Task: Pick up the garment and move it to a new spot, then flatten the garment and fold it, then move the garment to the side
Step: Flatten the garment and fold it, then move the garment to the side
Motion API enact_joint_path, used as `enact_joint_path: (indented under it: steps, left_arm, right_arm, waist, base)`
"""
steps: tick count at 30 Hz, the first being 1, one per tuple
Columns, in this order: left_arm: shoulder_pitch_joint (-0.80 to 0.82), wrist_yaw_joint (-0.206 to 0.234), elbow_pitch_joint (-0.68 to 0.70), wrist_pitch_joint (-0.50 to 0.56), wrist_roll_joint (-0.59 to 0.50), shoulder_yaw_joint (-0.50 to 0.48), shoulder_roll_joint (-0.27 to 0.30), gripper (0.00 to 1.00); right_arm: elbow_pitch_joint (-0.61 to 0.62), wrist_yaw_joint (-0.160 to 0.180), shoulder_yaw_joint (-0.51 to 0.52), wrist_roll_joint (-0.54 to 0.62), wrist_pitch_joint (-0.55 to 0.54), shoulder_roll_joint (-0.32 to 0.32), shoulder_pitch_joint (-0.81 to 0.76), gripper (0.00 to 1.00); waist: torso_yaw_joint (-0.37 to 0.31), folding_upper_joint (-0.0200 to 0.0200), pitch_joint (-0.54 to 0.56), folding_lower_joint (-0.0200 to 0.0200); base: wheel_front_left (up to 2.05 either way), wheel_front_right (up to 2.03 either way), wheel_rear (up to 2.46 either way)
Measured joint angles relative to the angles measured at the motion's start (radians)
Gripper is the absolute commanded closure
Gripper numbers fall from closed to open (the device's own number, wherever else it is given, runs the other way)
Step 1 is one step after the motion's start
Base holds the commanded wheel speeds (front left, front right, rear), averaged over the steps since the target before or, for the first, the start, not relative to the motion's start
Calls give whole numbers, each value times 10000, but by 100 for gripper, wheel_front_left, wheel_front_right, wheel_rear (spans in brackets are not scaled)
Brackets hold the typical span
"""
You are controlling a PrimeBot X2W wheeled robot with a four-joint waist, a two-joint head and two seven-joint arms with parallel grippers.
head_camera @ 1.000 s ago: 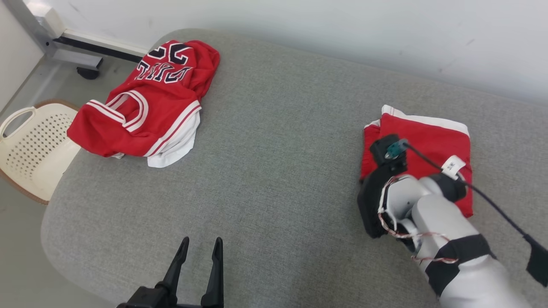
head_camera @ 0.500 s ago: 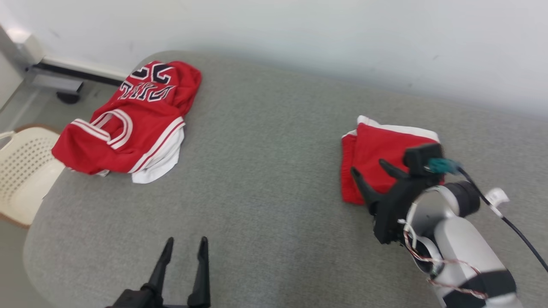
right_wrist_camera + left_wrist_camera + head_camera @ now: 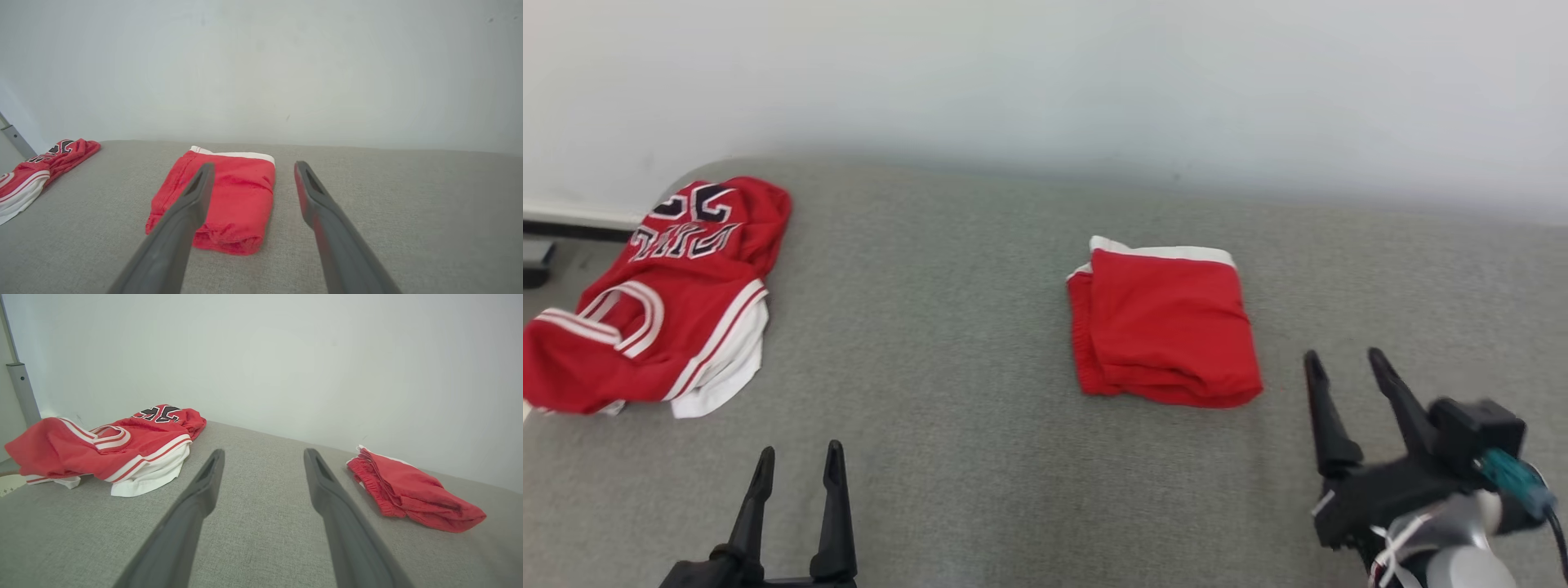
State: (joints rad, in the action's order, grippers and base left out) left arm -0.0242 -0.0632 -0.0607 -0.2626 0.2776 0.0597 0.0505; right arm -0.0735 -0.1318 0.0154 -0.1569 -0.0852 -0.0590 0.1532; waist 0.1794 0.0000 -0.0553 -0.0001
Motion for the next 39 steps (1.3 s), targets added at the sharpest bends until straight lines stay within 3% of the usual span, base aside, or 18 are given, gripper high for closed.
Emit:
enact_joint_path:
  steps: [5,11,17,39]
  left_arm:
    - [-171,-305,142,0,-318,-347,2,0]
    - [-580,-504,232,0,-516,-686,6,0]
    - [-726,-598,-86,2,-545,-644,0,0]
    - [-760,-656,-546,0,-639,-520,2,0]
  right_arm:
    - [-44,0,527,-514,993,59,-838,0]
    - [-675,0,357,-911,2061,75,-1488,0]
    - [-1310,0,136,-878,2316,79,-1523,0]
    - [-1942,0,159,-757,2161,81,-1306,0]
  waist:
    - [-609,0,188,0]
    - [-1332,0,469,0]
    - [-1775,0,553,2]
    - [-1709,0,419,2]
  base:
    - [0,0,0]
    - [0,0,0]
    - [0,0,0]
    - [0,0,0]
